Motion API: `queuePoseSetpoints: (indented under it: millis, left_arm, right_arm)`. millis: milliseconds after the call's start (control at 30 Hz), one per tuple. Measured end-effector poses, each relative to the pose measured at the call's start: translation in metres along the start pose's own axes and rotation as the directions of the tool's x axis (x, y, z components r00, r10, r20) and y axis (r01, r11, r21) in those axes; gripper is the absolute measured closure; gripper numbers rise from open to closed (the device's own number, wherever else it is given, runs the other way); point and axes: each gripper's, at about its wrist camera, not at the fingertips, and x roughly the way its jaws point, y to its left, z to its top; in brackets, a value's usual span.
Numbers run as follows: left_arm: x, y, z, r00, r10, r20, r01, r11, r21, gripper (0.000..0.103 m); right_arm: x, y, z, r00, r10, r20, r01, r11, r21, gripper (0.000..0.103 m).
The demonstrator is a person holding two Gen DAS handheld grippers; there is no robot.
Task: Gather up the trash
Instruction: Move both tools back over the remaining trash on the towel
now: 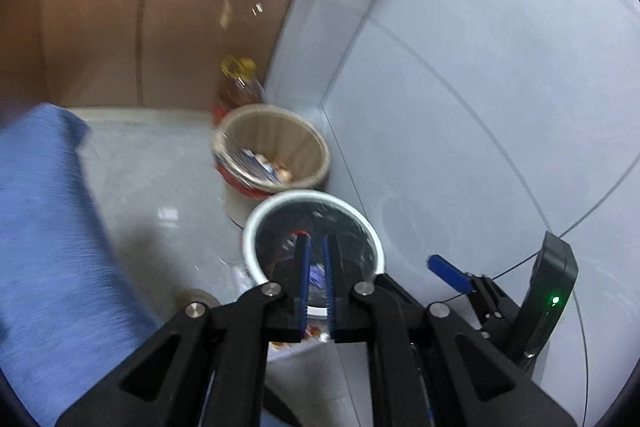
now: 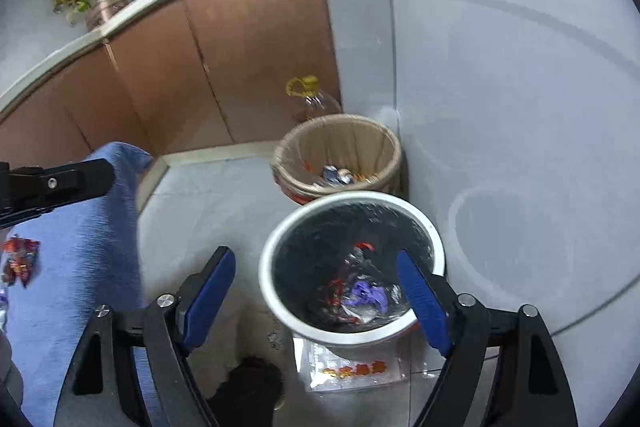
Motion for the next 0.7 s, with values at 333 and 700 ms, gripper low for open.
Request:
queuePoseSetpoints:
  millis: [333, 700]
  left_arm:
    - [-0.160, 0.045, -0.044, 0.949, 0.185, 0.256, -0.177, 0.983, -0.054, 0.041]
    - [-0.296, 0.080, -0.102, 0.840, 0.348, 0.417, -0.325, 0.937, -0.127, 0.041]
  right_arm:
    - [-0.079, 0.077, 0.012, 0.987, 0.117, 0.106, -0.104, 0.987, -0.123, 0.004]
    - [-0.147, 0.169, 0.010, 0.951, 0.269, 0.153, -0.222, 0.937, -0.269, 0.000]
